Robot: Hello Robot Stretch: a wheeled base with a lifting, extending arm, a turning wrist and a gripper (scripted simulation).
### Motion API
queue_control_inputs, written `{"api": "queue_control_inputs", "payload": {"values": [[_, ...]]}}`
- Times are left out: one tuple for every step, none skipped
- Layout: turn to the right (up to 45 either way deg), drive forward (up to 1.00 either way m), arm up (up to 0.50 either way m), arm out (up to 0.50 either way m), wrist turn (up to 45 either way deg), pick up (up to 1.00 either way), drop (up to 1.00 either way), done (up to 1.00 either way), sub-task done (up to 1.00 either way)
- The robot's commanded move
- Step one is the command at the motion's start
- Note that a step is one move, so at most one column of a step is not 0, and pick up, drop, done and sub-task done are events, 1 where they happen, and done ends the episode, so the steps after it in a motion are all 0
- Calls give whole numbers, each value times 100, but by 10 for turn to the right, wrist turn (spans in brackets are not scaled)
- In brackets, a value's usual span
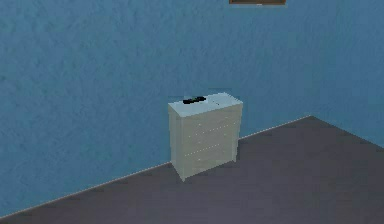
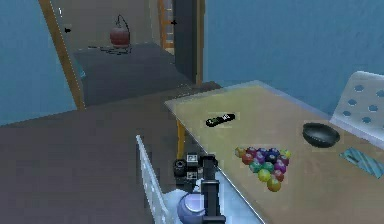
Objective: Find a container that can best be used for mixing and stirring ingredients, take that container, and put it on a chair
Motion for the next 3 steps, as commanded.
{"api": "queue_control_inputs", "payload": {"values": [[0, 0, 10, 0, 0, 0, 0, 0, 0], [0, 0, 0, -8, 0, 0, 0, 0, 0], [0, 0, 0, 0, 0, 0, 0, 100, 0]]}}
